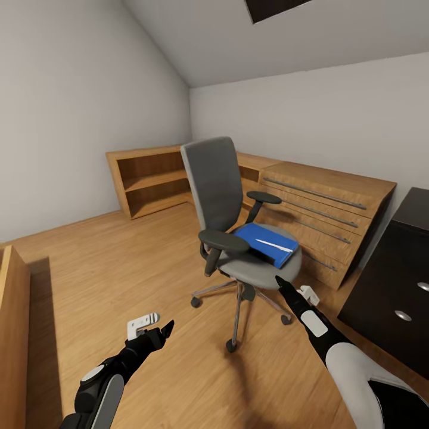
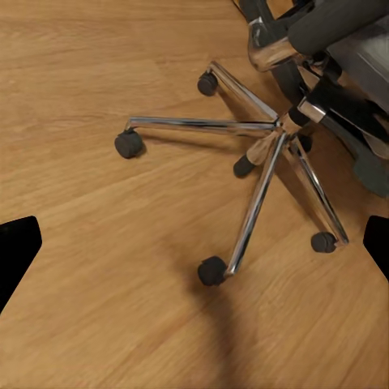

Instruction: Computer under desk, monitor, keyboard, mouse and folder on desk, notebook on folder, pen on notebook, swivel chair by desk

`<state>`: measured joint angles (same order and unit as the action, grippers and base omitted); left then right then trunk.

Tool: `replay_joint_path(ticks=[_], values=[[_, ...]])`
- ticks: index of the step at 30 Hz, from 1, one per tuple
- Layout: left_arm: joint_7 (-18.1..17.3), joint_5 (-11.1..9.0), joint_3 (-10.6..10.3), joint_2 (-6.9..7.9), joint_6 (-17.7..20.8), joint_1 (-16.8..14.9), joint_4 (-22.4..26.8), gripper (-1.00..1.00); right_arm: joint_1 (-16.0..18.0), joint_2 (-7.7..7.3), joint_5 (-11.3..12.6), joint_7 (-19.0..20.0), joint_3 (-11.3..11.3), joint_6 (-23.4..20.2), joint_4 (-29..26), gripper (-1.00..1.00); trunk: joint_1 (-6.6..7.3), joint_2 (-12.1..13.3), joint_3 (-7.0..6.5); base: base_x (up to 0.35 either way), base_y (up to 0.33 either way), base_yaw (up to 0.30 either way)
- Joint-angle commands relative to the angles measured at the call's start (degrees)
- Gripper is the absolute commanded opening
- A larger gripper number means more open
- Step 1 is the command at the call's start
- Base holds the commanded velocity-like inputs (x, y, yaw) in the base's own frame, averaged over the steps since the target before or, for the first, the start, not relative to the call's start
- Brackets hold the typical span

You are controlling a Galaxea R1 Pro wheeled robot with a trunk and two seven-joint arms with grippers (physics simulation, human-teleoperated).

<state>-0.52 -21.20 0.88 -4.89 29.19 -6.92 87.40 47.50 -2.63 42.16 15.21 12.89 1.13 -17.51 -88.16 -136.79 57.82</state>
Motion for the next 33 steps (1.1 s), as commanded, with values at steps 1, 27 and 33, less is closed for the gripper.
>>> replay_joint_path(ticks=[1,27,33], values=[[-0.1,-0.3,0.1,-0.04,0.3,0.0,0.0,1.00,0.0,-0.01,0.6,0.3,0.0,0.1,0.1,1.00,0.01,0.0,0.05,0.000,0.000,0.000],[0.0,-0.3,0.1,-0.03,0.3,0.0,-0.3,1.00,0.0,-0.01,0.6,0.3,0.0,0.1,0.2,1.00,0.01,0.0,0.05,-0.178,0.000,0.000],[0.0,-0.3,0.1,-0.03,0.2,0.0,-0.6,1.00,0.0,0.03,0.6,0.3,0.0,0.1,0.3,1.00,0.01,0.0,0.05,-0.260,0.000,0.000]])
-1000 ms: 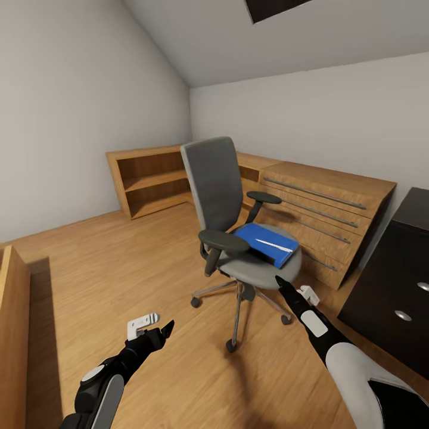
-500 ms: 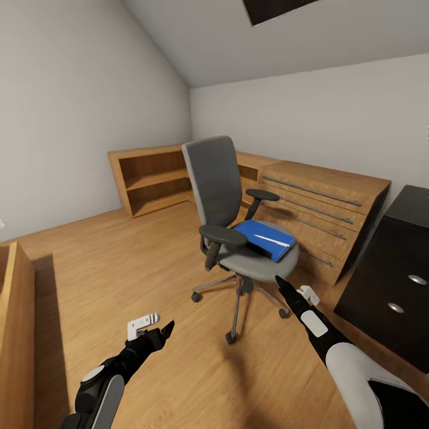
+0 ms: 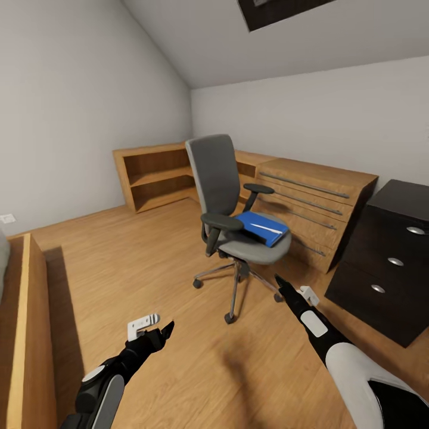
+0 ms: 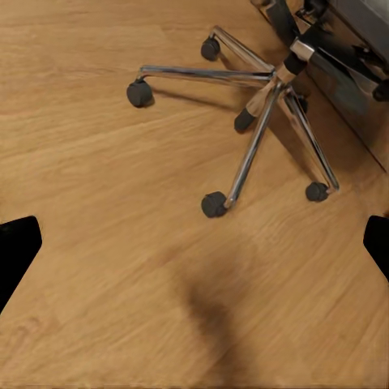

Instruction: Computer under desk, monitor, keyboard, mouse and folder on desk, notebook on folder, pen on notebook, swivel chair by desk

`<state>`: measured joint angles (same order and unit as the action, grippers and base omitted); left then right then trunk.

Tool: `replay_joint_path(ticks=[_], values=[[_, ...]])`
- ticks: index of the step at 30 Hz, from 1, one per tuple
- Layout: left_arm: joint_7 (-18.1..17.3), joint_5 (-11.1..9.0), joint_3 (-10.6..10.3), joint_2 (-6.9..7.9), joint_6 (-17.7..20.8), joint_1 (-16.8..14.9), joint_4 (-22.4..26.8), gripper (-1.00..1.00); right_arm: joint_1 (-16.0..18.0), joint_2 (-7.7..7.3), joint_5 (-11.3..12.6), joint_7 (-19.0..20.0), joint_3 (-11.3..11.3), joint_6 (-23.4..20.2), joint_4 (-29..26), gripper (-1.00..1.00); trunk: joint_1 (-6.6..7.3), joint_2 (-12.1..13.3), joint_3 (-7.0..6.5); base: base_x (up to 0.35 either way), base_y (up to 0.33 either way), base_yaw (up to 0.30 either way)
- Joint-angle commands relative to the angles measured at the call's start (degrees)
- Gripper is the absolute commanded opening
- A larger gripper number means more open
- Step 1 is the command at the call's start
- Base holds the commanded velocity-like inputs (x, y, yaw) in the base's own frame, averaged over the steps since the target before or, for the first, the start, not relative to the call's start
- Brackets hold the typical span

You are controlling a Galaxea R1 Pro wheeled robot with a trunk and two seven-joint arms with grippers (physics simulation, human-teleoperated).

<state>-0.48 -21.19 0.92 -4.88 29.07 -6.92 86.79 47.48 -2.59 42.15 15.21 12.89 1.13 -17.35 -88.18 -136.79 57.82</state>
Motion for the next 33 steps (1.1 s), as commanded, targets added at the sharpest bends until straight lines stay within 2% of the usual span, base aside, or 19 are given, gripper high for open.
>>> replay_joint_path(ticks=[1,10,25,31,33], values=[[0.0,-0.3,0.1,-0.04,0.3,0.0,-0.1,1.00,0.1,0.00,0.6,0.3,0.0,0.1,0.1,1.00,0.03,0.0,0.05,-0.128,0.000,0.000],[-0.2,-0.2,0.0,-0.04,0.2,0.0,-1.1,1.00,0.0,0.03,0.6,0.3,0.0,0.1,0.2,1.00,0.03,0.0,0.05,-0.042,0.000,0.000],[0.0,-0.2,-0.3,-0.04,0.4,0.0,-1.7,1.00,-0.1,0.02,0.6,0.3,0.0,0.1,0.6,1.00,3.32,6.0,-2.64,-0.002,0.000,0.000],[0.2,-0.2,-0.4,0.08,0.4,0.0,-4.3,1.00,-0.1,0.07,0.6,0.2,0.0,0.7,3.4,1.00,4.64,8.4,-3.72,0.000,0.000,0.000],[0.3,-0.1,-0.4,0.11,0.5,0.0,-5.0,1.00,-0.1,0.09,0.5,0.2,0.0,2.8,5.8,1.00,5.08,9.2,-4.08,0.000,0.000,0.000]])
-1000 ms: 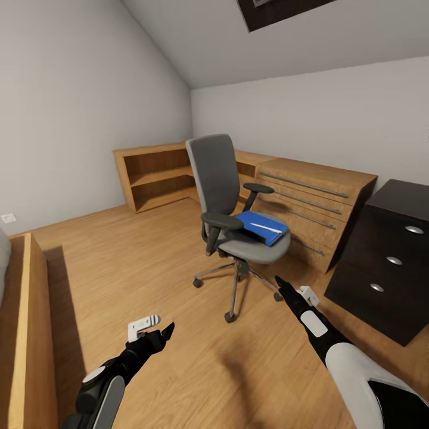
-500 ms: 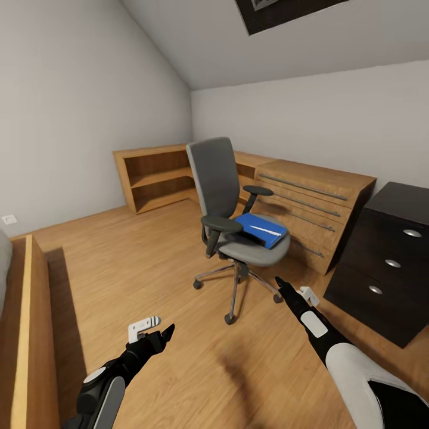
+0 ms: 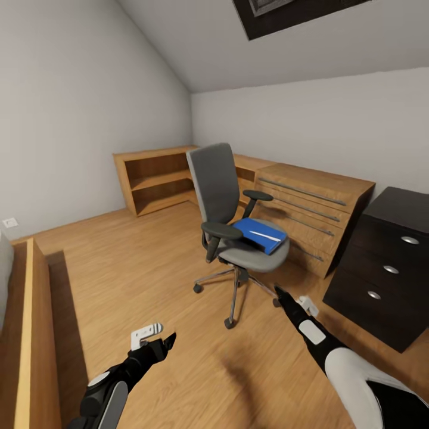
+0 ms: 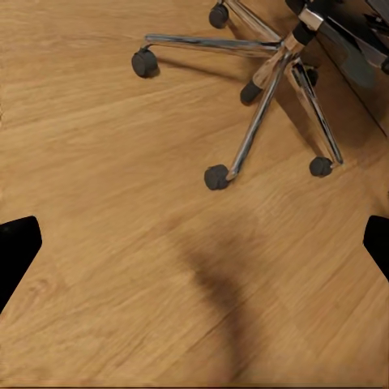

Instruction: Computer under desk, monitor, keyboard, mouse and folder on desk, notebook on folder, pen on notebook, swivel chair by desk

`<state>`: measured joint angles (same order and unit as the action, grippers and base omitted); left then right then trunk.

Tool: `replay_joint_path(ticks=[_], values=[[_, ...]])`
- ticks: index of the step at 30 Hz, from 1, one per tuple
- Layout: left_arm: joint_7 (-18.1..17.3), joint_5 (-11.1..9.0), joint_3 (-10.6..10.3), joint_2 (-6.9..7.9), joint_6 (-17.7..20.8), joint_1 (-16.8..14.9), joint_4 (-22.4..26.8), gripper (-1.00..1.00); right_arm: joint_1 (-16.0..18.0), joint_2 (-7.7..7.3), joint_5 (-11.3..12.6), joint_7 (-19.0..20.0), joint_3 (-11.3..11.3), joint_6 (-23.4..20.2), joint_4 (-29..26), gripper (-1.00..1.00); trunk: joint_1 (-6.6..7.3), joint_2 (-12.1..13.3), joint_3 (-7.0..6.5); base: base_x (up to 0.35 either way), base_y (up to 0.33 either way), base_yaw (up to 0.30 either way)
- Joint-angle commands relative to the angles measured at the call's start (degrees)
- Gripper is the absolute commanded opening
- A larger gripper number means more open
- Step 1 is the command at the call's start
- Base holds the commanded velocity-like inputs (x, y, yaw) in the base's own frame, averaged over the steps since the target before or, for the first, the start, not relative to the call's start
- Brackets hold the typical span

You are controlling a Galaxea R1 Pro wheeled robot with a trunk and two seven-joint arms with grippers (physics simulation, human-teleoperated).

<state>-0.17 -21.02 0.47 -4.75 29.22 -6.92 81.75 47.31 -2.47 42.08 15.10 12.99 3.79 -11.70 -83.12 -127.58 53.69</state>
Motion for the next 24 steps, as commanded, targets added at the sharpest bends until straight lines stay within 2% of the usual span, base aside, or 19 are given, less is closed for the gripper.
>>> replay_joint_path(ticks=[1,6,8,10,14,21,23,24], values=[[0.0,-0.3,0.1,-0.02,0.3,0.0,-0.1,1.00,0.1,0.01,0.6,0.3,-0.1,1.2,1.1,1.00,0.24,0.4,-0.13,0.000,0.000,0.000],[0.1,-0.3,0.0,-0.06,0.2,0.0,-0.6,1.00,0.0,0.08,-1.4,0.4,-0.1,9.8,7.6,1.00,1.33,2.4,-1.03,0.000,0.000,0.000],[0.1,-0.3,0.0,-0.07,0.2,0.0,-0.6,1.00,-0.1,0.12,-2.9,0.4,-0.1,12.6,9.5,1.00,1.77,3.2,-1.39,0.000,0.000,0.000],[0.0,-0.3,0.0,-0.11,0.2,0.0,-0.7,1.00,-1.0,0.22,-5.6,0.3,-0.1,16.2,11.2,1.00,2.21,4.0,-1.75,0.000,0.000,0.000],[-0.1,-0.3,0.0,-0.03,0.0,0.0,-1.9,1.00,-6.0,0.60,-10.0,0.2,-0.1,20.7,12.3,1.00,3.09,5.6,-2.47,0.000,0.000,0.000],[-0.2,0.1,0.0,0.11,-0.2,0.0,-7.5,1.00,-10.4,0.82,-12.7,0.1,-0.1,25.5,12.7,1.00,4.63,8.4,-3.73,0.000,0.000,0.000],[-0.3,0.6,0.1,0.14,-0.2,0.0,-9.4,1.00,-11.5,0.85,-13.0,0.0,-0.1,26.9,12.7,1.00,5.07,9.2,-4.08,0.000,0.000,0.000],[-0.3,1.5,0.1,0.15,-0.2,0.0,-11.3,1.00,-12.6,0.86,-13.2,0.0,-0.1,28.1,12.7,1.00,5.29,9.6,-4.26,0.000,0.000,0.000]])
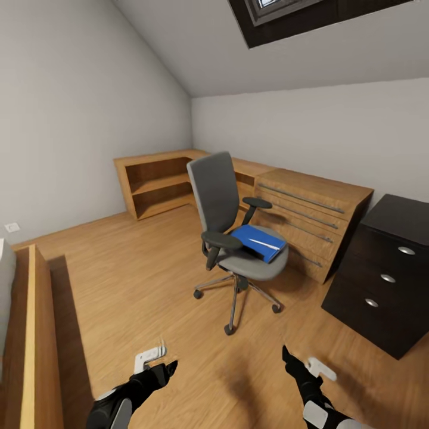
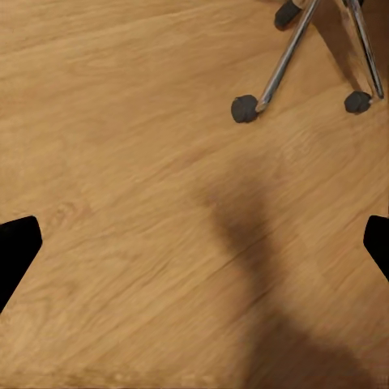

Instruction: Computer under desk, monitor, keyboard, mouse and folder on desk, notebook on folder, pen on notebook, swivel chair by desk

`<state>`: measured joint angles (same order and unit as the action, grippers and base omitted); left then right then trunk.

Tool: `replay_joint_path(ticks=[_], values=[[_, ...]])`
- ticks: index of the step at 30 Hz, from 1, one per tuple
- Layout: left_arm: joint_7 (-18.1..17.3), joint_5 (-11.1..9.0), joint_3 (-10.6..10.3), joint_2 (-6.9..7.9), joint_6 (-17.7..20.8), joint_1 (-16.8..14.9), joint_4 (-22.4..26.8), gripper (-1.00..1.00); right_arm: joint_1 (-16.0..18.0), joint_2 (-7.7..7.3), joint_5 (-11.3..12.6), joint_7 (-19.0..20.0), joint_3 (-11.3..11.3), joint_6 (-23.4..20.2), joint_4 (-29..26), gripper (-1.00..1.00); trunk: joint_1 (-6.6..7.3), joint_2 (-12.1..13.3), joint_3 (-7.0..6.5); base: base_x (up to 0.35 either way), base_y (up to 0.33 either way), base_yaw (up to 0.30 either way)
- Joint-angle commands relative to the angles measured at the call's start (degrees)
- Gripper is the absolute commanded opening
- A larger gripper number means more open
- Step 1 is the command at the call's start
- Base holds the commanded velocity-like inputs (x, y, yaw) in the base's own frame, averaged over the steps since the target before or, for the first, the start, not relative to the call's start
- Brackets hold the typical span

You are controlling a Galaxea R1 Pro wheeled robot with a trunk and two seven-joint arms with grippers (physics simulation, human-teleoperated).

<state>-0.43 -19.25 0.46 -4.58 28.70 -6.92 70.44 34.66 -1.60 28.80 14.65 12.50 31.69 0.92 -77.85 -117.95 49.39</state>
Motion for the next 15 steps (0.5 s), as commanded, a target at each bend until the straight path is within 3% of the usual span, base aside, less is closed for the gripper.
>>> replay_joint_path(ticks=[1,7,13,14,15], values=[[0.0,0.3,0.1,-0.01,0.2,0.0,-1.0,1.00,-0.6,0.01,0.0,0.5,0.4,0.7,0.1,1.00,0.24,0.4,-0.14,0.000,0.000,0.000],[0.0,5.3,0.1,-0.05,-2.3,0.0,-8.3,1.00,-3.9,0.33,-0.3,0.4,0.4,3.2,0.1,1.00,1.55,2.8,-1.22,0.000,0.000,0.000],[0.1,7.4,0.1,-0.08,-9.3,0.0,-16.3,1.00,-6.1,0.37,-0.3,0.4,0.4,4.3,0.1,1.00,2.87,5.2,-2.30,0.000,0.000,0.000],[0.4,8.1,0.1,-0.17,-18.1,0.0,-25.4,1.00,-8.5,0.31,-0.3,0.4,0.4,5.1,0.1,1.00,3.09,5.6,-2.47,0.000,0.000,0.000],[0.4,8.1,0.1,-0.17,-19.2,0.0,-26.4,1.00,-8.9,0.28,-0.3,0.4,0.4,5.2,0.1,1.00,3.31,6.0,-2.65,0.000,0.000,0.000]])
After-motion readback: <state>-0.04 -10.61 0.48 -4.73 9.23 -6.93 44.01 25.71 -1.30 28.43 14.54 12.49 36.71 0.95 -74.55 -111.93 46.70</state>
